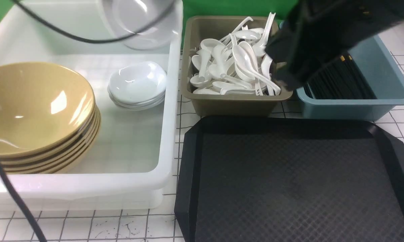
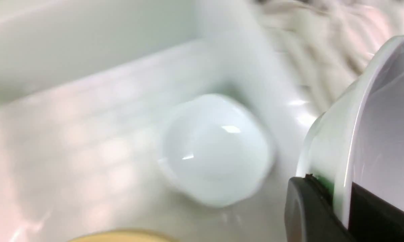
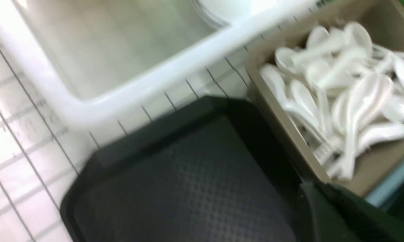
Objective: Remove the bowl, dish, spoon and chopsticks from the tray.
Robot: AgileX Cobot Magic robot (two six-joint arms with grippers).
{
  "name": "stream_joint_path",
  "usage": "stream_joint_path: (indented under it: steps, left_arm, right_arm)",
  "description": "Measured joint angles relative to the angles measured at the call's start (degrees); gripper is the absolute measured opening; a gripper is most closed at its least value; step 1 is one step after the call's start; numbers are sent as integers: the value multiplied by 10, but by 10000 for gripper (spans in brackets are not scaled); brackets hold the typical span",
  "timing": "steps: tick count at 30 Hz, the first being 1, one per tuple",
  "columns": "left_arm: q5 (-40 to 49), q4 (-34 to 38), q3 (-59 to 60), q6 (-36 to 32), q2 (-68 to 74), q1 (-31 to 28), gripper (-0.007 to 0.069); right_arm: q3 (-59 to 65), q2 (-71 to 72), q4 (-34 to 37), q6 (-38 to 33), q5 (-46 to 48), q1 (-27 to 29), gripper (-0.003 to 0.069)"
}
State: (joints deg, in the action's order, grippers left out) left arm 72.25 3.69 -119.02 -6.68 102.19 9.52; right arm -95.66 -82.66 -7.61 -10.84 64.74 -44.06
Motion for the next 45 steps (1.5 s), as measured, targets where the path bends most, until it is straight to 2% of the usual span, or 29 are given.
stream_joint_path:
  steps: [4,8,17,22,26,31,32,34,37,40,42,45]
  left_arm:
    - [-14,42,42,-17,14,-59,3]
    - [-71,71,80,-21,53,-87,3]
    - [-122,124,93,-43,162,-92,3]
    - [-139,129,93,-64,201,-93,30]
    - [-146,127,93,-90,208,-94,111]
    - [-136,114,71,-119,207,-94,337]
    - [-136,114,68,-119,206,-94,345]
    - [-100,98,31,-119,198,-94,424]
    - [-37,72,-33,-118,182,-92,468]
    - [-19,54,-68,-92,161,-91,463]
    - [-10,35,-78,-56,111,-91,416]
    - [-7,27,-63,-50,51,-91,345]
  right_arm:
    - [-2,-30,7,-1,-33,0,48]
    - [-2,-57,8,-13,-41,0,48]
    - [-2,-83,8,-30,-47,0,48]
    - [-2,-84,7,-49,-49,0,48]
    - [-2,-84,7,-58,-49,0,48]
    - [-2,-84,-7,-59,-35,0,48]
    - [-2,-84,-8,-59,-34,0,48]
    - [-2,-84,-22,-57,-18,0,48]
    - [-2,-79,-31,-49,3,0,48]
    - [-2,-70,-31,-40,16,0,48]
    - [-2,-50,-26,-31,38,0,48]
    - [0,-33,-19,-29,46,0,48]
